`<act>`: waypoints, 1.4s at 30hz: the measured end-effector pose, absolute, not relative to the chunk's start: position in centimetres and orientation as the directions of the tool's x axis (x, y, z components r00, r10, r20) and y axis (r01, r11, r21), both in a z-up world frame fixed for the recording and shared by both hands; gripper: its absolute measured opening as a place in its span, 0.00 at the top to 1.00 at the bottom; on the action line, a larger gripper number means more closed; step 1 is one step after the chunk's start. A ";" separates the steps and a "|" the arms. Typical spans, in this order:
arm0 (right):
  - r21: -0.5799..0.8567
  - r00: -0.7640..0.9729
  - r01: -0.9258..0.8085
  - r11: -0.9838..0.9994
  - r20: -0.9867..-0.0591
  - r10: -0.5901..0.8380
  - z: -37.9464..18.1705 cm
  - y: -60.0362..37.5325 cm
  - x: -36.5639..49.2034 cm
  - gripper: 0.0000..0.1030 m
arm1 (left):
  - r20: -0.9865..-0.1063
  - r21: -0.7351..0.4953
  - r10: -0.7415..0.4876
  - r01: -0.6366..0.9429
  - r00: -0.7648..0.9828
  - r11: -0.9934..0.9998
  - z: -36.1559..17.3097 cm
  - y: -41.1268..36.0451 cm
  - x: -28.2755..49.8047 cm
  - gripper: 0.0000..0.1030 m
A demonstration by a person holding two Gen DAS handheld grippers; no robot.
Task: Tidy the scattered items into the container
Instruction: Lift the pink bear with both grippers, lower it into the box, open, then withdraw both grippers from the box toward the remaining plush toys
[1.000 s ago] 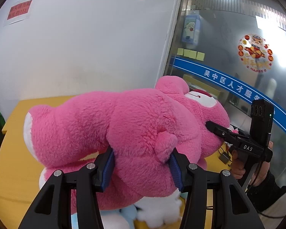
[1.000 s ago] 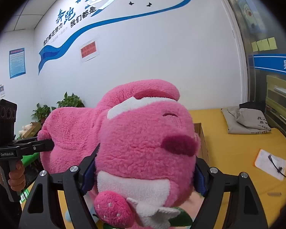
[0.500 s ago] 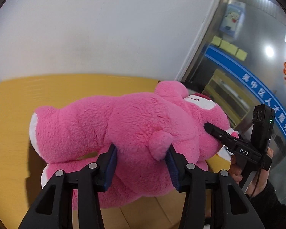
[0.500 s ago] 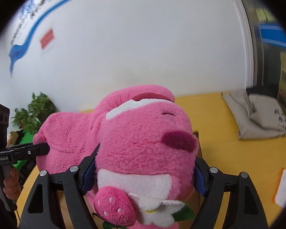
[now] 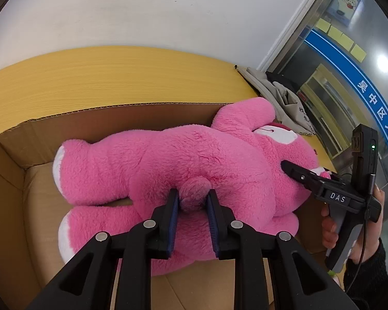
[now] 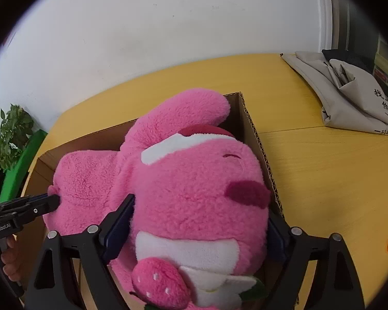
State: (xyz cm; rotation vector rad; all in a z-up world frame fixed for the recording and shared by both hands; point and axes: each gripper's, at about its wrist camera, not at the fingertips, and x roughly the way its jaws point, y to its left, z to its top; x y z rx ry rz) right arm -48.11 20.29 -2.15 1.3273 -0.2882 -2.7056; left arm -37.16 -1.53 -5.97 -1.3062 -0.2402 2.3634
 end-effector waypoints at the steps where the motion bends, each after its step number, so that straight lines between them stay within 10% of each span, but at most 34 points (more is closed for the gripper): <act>1: 0.204 -0.611 0.016 -0.979 -0.773 -0.171 -1.9 20.2 -47.7 0.12 | -0.769 -0.328 0.431 -0.287 -0.472 -0.900 -5.4 -1.4 -36.7 0.68; 6: 0.151 -0.659 0.036 -0.988 -0.739 -0.137 0.7 20.5 -46.5 0.08 | -0.741 -0.219 0.342 -0.275 -0.577 -0.936 -1.8 -2.9 -33.4 0.19; 11: 0.051 -0.749 0.118 -0.992 -0.651 -0.122 4.6 19.2 -46.8 0.08 | -0.755 -0.170 0.277 -0.231 -0.594 -0.958 -1.5 -4.8 -32.5 0.18; 23: 0.046 -0.567 0.042 -0.998 -0.821 -0.062 -1.3 19.1 -50.8 0.09 | -0.795 -0.113 0.191 -0.169 -0.575 -0.979 -3.4 -7.2 -30.3 0.18; 42: 0.039 -0.820 0.106 -0.994 -0.562 -0.109 9.6 15.3 -19.8 0.01 | -0.593 -0.098 0.160 -0.126 -0.789 -0.987 5.3 -3.5 -7.9 0.00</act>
